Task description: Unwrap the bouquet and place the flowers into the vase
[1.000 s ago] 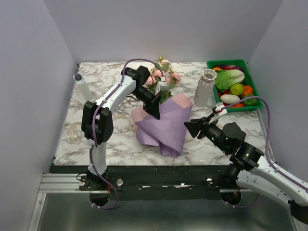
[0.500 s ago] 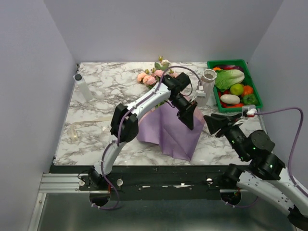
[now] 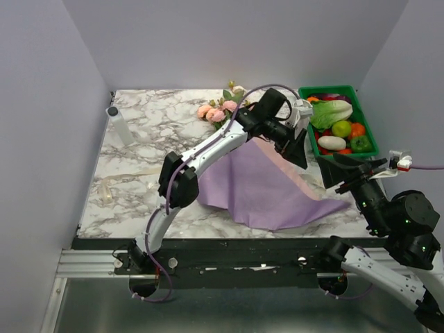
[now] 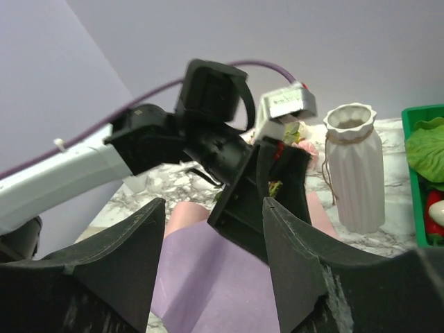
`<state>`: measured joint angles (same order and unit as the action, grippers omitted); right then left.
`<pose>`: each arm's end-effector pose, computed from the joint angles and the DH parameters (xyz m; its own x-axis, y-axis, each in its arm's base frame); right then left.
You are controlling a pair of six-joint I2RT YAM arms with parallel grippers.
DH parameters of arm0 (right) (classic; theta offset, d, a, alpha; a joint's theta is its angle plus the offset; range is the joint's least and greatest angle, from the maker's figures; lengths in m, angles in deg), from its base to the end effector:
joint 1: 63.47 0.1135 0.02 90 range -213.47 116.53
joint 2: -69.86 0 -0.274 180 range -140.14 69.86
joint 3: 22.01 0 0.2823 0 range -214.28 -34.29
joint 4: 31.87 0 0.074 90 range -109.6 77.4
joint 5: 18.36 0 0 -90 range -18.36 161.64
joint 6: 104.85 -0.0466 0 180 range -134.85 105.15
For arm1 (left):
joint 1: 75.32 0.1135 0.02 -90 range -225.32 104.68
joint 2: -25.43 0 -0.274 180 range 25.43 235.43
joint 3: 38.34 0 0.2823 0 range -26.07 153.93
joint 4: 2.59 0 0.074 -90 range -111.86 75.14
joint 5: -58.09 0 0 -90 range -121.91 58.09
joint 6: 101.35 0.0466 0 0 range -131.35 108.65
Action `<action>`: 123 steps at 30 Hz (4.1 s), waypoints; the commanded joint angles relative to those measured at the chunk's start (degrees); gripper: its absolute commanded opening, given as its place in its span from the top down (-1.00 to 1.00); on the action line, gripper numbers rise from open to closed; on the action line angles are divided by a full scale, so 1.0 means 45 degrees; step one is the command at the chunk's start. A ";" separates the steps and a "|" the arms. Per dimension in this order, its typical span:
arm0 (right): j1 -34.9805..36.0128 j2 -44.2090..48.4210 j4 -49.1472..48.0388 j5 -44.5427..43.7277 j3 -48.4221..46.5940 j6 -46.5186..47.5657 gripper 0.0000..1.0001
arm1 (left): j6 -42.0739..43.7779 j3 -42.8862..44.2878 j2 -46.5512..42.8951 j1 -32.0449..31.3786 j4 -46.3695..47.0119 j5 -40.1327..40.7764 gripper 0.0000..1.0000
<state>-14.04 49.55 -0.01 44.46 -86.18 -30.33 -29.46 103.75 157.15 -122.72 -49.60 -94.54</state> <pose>0.0679 0.0466 0.4282 0.0275 0.3972 -0.9173 -0.4073 0.8425 0.3526 0.3463 -0.4377 0.3119 -0.6391 0.4838 -0.5979 0.6545 -0.0662 -0.7531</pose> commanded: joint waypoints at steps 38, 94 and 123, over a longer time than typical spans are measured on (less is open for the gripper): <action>-0.0047 -0.2399 -0.1776 0.1314 0.1963 -0.0368 -0.07 | 0.6563 -0.7639 -0.4154 0.4048 -0.3313 0.6009 0.97; -0.1144 -0.9510 -0.3182 0.5553 0.2078 -0.1401 0.05 | 1.6806 -0.9654 -1.6031 -0.2710 -0.8479 0.7355 -0.36; 0.5540 -0.6754 -0.0292 -0.1632 0.3355 -0.4043 -0.10 | 0.6016 -0.6428 -0.9373 0.4673 -0.6438 0.8017 -0.97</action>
<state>10.77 19.32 -4.64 47.70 -67.32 -51.03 0.07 74.24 111.98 -101.80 -77.41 -64.91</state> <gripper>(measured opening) 0.529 0.987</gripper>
